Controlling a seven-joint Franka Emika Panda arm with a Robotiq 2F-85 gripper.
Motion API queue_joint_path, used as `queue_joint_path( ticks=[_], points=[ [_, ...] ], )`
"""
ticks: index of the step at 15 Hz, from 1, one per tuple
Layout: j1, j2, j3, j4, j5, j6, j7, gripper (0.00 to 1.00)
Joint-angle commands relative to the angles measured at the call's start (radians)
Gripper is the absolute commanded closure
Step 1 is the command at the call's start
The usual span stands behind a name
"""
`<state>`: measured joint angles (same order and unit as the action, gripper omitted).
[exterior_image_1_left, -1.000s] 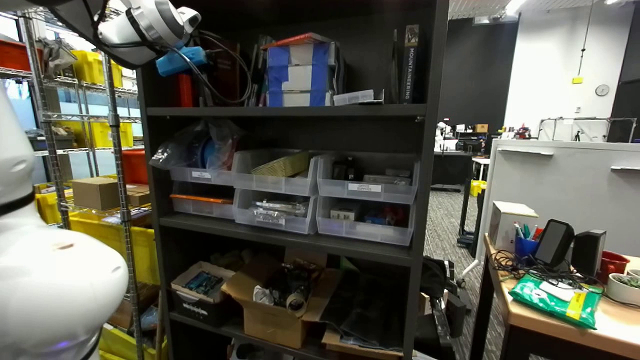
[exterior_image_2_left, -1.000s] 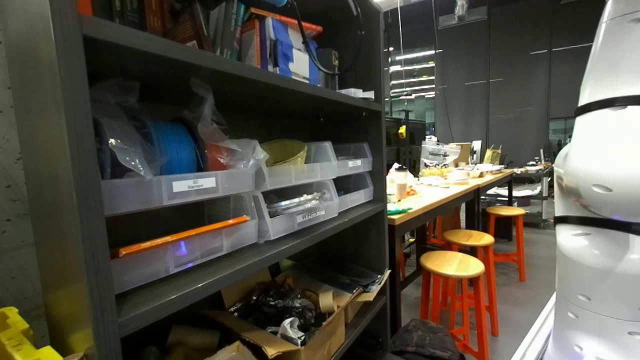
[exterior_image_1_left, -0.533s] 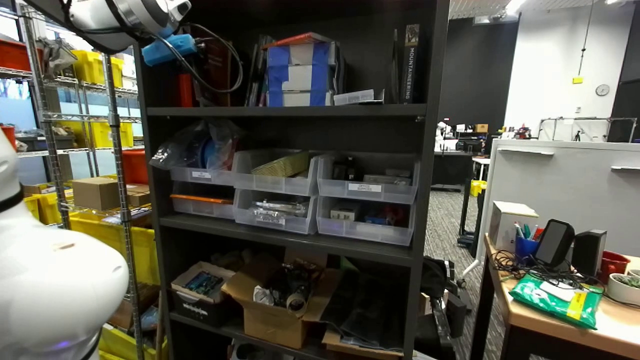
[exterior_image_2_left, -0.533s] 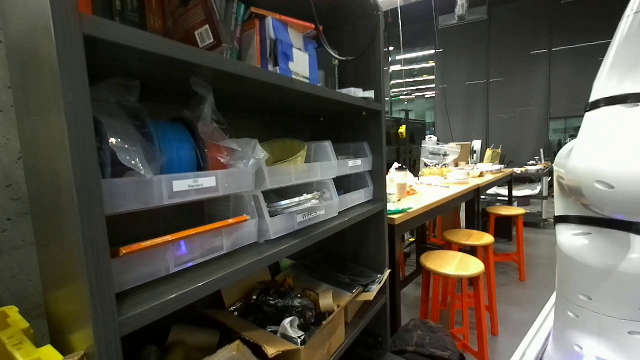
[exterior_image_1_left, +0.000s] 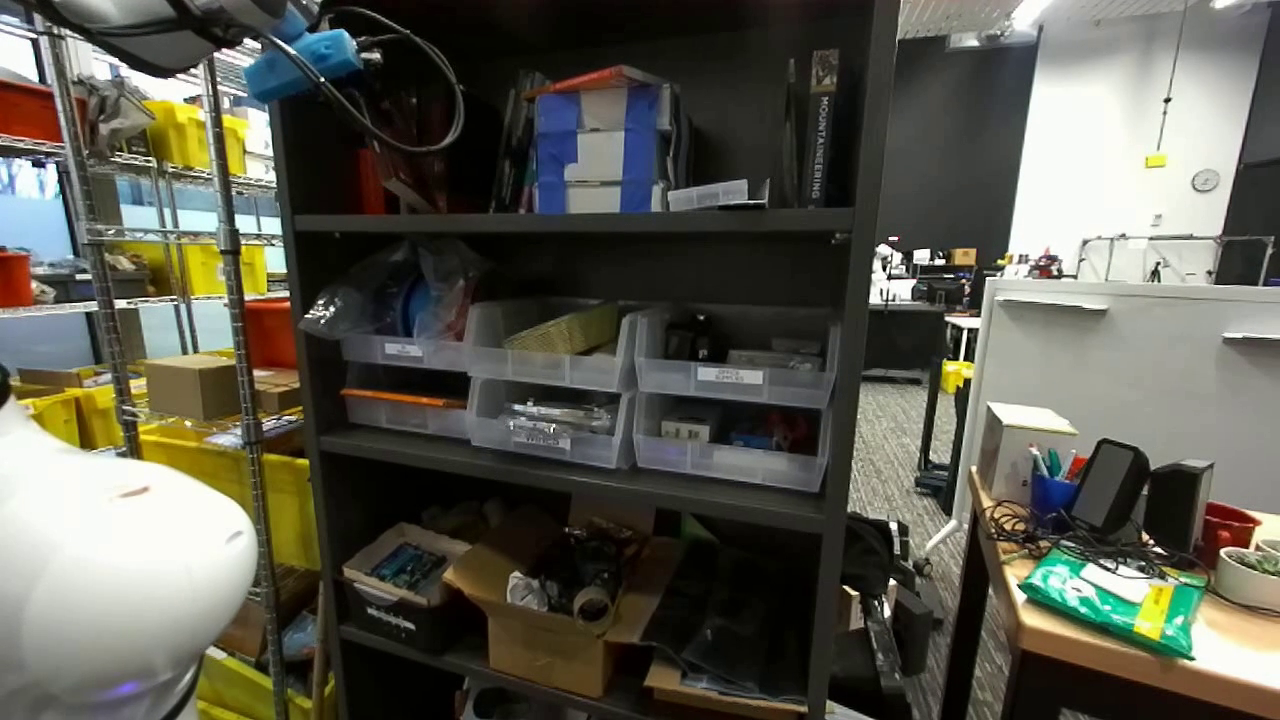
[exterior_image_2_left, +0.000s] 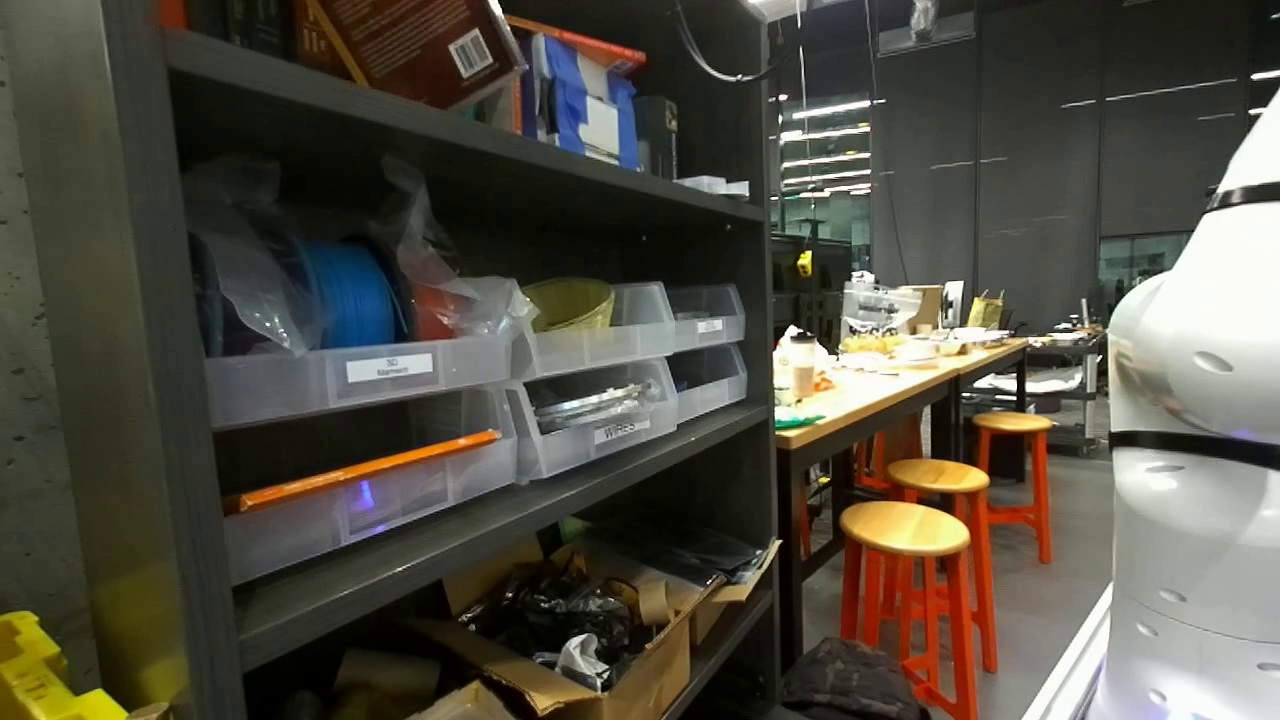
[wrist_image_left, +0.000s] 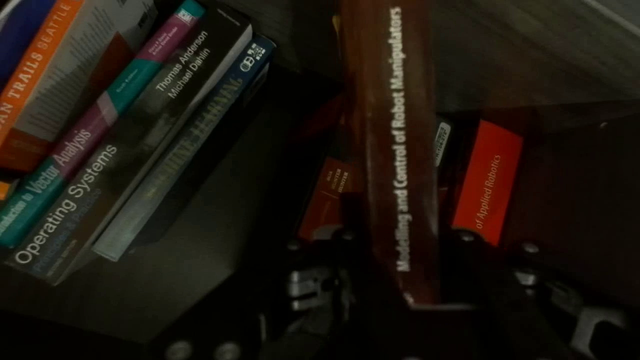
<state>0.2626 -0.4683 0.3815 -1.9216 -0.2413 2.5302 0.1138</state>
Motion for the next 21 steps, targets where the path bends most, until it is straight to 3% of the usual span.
queue_joint_path(
  ticks=[1,11,16,21],
  points=[
    [0.015,-0.097,-0.028,-0.058,0.031,0.001,-0.051,0.93],
    [0.012,-0.202,-0.063,-0.145,0.043,0.022,-0.069,0.93],
    [0.013,-0.179,-0.060,-0.145,0.056,0.053,-0.088,0.93],
    [-0.010,-0.058,-0.058,-0.127,0.035,0.183,-0.127,0.93]
  ],
)
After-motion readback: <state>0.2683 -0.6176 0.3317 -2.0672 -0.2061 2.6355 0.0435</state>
